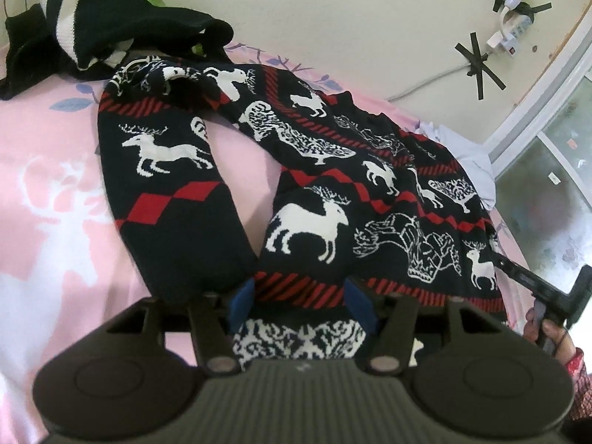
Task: Fold small clothes
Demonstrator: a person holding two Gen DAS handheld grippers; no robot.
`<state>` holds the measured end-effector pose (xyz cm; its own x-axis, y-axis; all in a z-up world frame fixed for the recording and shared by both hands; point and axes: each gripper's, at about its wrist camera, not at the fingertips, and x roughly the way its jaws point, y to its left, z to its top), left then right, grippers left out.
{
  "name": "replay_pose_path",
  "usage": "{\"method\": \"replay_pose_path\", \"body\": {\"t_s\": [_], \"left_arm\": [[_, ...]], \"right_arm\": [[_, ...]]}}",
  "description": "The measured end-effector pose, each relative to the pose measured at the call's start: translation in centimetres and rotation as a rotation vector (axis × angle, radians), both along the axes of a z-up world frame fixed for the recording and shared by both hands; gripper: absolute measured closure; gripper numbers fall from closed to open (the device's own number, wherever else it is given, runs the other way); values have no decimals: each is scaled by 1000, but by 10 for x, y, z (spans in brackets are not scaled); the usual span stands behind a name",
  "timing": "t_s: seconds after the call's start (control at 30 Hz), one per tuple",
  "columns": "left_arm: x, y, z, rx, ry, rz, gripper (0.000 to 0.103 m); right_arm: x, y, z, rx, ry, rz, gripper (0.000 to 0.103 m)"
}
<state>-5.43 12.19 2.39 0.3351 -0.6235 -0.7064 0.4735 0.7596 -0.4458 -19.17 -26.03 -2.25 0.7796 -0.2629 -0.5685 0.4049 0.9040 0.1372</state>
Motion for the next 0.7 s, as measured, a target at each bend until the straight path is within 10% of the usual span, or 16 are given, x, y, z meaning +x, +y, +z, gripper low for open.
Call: {"method": "replay_pose_path", "body": {"t_s": [0.1,0.33,0.5,0.7], "left_arm": [[0,1,-2,4,-1,15,47],[3,3,-5,-11,-11,-4,43],[1,3,-7,-30,-20,-11,37],[10,10,6,-19,-34,-37,37]], "right_arm": [[1,-4,9,-114,4,-52,103],[-13,-19,43,-934,161,-282,103],[-18,-29,32,-786,270,-182,63],[-55,-1,26,-569,295,68,63]]}}
